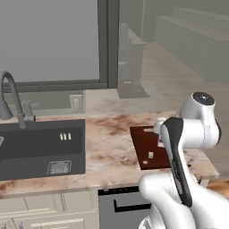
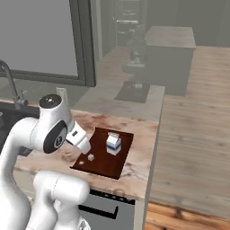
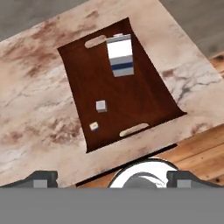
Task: Take out the milk from the fridge and place it on the tray on the counter. Then take the sugar cube near the tray and place it in the tray.
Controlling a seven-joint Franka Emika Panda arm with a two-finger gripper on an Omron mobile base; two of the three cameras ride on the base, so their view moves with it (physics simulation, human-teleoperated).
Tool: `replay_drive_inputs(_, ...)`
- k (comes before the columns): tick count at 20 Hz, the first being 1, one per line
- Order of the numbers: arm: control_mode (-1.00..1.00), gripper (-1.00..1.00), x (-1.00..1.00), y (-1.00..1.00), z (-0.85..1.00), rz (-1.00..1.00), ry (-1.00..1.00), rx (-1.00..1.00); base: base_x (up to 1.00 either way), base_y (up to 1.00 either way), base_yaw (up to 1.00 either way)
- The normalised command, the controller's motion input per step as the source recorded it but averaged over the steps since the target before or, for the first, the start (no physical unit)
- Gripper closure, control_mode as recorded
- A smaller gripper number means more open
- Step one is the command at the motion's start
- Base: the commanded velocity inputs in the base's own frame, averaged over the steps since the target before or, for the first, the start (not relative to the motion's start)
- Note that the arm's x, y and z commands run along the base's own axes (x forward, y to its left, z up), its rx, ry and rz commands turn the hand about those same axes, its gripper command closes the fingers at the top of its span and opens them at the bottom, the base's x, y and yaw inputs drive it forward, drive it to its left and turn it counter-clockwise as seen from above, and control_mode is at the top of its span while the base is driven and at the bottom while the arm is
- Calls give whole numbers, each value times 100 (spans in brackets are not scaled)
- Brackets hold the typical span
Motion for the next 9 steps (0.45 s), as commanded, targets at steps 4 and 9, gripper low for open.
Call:
replay_drive_inputs(4,-100,-100,-83,0,100,0,0,0,0,0,0)
replay_drive_inputs(9,-100,-100,-64,0,100,0,0,0,0,0,0)
